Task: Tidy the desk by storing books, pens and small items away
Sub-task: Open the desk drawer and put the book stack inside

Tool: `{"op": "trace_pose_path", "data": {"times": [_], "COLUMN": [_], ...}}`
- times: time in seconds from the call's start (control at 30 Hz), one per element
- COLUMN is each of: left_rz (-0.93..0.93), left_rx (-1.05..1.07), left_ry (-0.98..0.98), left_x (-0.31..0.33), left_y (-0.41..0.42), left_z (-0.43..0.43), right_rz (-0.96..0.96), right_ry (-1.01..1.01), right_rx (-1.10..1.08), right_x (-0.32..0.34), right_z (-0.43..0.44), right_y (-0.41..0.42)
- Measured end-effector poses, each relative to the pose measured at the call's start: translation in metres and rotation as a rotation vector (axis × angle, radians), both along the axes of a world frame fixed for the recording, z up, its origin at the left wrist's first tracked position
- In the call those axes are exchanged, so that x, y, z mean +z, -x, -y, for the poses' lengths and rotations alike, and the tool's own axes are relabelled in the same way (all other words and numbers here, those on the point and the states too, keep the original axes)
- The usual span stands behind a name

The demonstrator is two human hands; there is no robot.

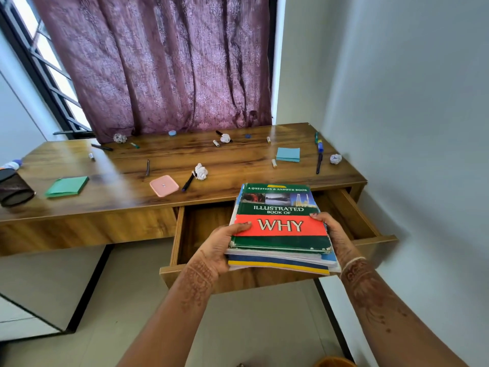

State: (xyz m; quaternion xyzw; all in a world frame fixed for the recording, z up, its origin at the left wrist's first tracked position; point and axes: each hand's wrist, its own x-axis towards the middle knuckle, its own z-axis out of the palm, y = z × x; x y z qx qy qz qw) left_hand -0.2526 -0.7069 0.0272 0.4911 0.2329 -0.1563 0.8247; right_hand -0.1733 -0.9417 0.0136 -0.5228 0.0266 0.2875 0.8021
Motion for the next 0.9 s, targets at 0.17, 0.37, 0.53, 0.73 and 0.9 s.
{"op": "trace_pose_path", "data": {"times": [0.17,0.37,0.53,0.73,0.9], "left_rz": [-0.075,-0.128,-0.167,-0.223,-0.235], "left_rx": [-0.004,0.0,-0.005,0.057,0.089], "left_ry": [0.022,0.021,0.046,0.063,0.086], "left_x": [-0.005,-0.016,-0.028,-0.056,-0.085], "left_y": [0.007,-0.011,-0.041,-0.087,-0.118], "left_z": [0.012,0.01,0.004,0.007,0.012], "right_rz": [-0.049,-0.078,-0.132,-0.26,-0.301], "right_ry": [0.07,0.143,0.212,0.176,0.282], "right_rx": [-0.032,-0.11,-0.116,-0.074,-0.091], "right_x": [-0.002,-0.012,-0.017,-0.035,-0.056], "right_z": [0.01,0.01,0.0,0.002,0.011], "right_y": [0.011,-0.013,-0.046,-0.074,-0.101]}}
